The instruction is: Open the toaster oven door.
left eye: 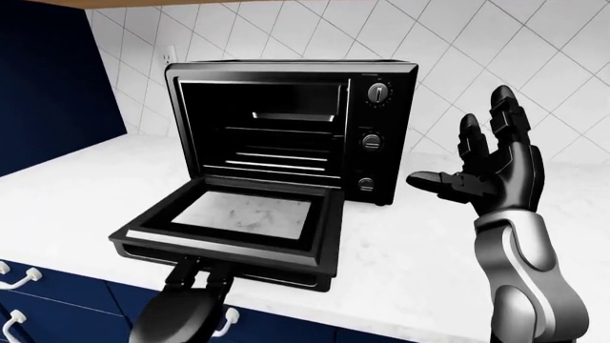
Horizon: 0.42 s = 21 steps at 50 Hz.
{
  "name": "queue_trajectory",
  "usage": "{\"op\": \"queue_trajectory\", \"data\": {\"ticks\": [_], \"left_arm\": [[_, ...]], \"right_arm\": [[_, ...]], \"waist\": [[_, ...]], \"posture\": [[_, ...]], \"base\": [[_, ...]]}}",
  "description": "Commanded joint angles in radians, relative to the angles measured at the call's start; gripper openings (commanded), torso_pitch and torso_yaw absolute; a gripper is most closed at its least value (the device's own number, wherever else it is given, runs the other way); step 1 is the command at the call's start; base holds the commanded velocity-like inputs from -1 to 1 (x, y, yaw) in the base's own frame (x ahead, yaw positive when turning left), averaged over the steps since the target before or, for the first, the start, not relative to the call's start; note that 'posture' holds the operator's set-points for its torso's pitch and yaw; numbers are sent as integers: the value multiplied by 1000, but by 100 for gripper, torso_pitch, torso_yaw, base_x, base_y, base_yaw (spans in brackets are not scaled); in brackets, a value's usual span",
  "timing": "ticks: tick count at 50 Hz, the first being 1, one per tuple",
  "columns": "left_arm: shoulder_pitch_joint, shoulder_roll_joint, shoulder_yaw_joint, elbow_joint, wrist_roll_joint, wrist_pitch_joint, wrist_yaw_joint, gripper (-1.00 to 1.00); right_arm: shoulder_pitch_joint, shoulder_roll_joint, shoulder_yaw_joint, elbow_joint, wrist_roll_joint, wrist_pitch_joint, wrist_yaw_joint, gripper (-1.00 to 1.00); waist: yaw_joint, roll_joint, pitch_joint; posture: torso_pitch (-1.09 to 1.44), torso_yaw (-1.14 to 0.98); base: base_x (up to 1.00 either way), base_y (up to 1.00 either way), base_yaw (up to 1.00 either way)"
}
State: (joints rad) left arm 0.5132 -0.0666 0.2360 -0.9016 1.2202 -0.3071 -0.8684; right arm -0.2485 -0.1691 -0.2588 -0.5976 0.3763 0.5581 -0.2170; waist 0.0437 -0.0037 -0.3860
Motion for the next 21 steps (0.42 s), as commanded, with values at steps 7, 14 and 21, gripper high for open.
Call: {"op": "queue_trajectory", "data": {"ticks": [7,14,21], "left_arm": [[-23,-46,176,25,-92,-100,46,100],[-54,-84,275,53,-110,-137,50,100],[-69,-108,279,64,-80,-131,77,100]], "right_arm": [[-23,-5,-2,-24,0,-26,5,100],[-21,-3,0,-24,-3,-29,6,100],[-21,-1,2,-27,-5,-28,3,100]], "waist": [[-7,-3,7],[-16,1,5],[-26,3,4]], "posture": [[-60,0],[-60,0],[-60,0]], "base": [[0,0,0],[0,0,0],[0,0,0]]}}
